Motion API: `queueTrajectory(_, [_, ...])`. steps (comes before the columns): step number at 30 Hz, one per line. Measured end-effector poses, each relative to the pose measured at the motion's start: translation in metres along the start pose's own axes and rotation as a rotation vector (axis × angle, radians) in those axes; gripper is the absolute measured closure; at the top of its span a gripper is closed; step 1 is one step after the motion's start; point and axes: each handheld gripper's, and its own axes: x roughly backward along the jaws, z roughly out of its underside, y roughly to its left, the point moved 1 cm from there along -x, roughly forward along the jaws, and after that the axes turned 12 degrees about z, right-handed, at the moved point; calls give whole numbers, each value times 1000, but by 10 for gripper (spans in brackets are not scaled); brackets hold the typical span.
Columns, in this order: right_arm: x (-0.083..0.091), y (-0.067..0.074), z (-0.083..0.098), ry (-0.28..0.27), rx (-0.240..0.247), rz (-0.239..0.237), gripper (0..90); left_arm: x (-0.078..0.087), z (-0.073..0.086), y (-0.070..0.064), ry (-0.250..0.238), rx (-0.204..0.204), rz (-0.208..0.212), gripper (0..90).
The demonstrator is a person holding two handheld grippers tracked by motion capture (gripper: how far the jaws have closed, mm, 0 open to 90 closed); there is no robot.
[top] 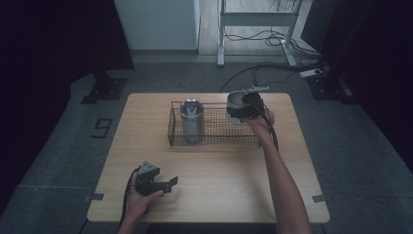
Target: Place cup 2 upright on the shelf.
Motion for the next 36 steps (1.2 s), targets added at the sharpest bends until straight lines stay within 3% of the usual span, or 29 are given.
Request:
queueTrajectory(8, [-9, 4, -5, 6, 11, 0, 78, 2, 1, 1, -4, 1, -3, 89])
queueTrajectory(14, [-15, 4, -4, 10, 10, 9, 78, 3, -1, -3, -13, 5, 26, 89])
queueTrajectory(36, [-27, 8, 6, 44, 24, -9, 78, 2, 0, -1, -6, 4, 15, 89])
